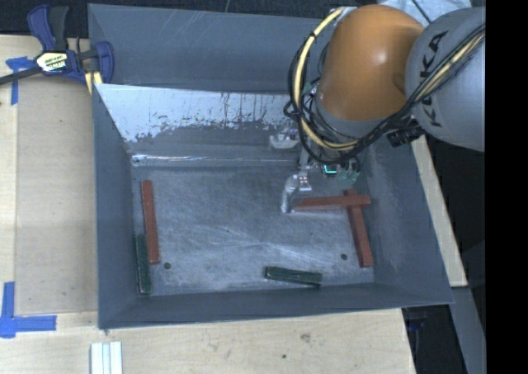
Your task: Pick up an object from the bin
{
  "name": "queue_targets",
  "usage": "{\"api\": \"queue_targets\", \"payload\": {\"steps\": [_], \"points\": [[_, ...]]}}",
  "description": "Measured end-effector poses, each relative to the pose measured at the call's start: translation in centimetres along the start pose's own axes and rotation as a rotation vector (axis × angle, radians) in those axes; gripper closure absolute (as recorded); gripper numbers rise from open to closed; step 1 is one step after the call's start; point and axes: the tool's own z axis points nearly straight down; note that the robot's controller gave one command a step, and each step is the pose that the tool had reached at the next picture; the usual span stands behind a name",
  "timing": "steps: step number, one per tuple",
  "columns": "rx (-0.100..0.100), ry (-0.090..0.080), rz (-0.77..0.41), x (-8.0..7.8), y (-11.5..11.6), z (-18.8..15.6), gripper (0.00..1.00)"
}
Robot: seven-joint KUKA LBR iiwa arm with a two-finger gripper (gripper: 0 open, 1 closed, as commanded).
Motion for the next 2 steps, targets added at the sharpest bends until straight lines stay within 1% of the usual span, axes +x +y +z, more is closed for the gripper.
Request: {"api": "queue_targets", "payload": {"steps": [1, 2], "points": [[0.0, -0.009, 0.001, -0.2, 0.0, -0.5, 0.0], [-0.001, -0.014, 0.016, -0.2, -2.7, 5.9, 0.0]]}}
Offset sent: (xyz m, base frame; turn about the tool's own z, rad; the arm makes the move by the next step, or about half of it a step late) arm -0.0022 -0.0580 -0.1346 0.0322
